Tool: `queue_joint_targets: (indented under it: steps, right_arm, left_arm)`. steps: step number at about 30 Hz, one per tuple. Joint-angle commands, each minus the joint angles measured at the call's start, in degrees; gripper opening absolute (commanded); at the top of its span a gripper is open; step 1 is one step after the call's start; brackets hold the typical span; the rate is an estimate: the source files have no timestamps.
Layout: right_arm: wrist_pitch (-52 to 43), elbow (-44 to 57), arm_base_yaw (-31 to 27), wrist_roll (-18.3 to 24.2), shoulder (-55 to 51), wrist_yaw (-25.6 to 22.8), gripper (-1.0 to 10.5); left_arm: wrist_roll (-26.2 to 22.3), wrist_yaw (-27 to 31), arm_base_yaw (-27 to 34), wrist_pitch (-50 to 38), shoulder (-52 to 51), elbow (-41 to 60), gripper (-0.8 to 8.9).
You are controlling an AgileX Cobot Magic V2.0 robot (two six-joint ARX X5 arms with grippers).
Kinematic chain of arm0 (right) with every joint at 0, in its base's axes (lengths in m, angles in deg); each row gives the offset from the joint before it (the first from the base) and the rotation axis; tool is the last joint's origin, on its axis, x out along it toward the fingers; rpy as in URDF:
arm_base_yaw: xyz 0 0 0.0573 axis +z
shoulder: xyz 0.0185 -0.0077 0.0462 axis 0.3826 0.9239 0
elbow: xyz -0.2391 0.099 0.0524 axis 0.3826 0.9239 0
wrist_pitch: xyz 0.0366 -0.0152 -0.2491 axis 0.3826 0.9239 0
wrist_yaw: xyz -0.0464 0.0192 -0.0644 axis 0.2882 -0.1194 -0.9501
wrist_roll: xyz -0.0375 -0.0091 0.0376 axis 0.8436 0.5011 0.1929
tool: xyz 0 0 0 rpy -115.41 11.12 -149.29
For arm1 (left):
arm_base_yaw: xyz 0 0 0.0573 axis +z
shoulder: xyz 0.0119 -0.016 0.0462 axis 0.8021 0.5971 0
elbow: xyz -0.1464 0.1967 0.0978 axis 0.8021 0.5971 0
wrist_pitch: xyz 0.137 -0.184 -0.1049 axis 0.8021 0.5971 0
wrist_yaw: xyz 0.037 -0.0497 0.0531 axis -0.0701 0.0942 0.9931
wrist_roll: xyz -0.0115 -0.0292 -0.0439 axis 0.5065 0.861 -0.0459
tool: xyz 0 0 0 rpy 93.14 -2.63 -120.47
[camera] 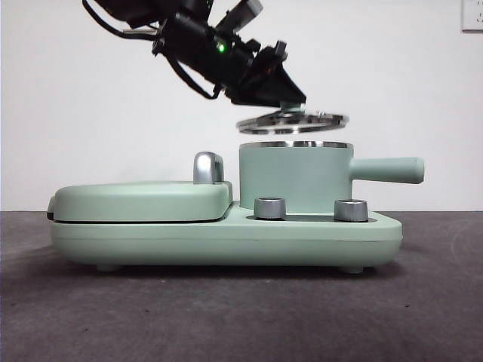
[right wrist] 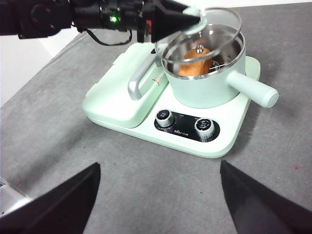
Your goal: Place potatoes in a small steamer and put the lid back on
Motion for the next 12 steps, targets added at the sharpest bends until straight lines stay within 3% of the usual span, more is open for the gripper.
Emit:
queue_joint_targets:
  steps: [1,12]
  right_arm:
    - [-0.52,-0.46,0.28,-0.72,0.17,-0.11,3.9]
    - [-0.50,-0.46,0.28,-1.40,0.17,-0.22,3.9]
  left_arm:
    - [0.92,-0.46,-0.52,0.07,2.05,-4.61,0.10]
    - [0.87,-2.82,-1.20,7.69,5.53,-8.50,0.10]
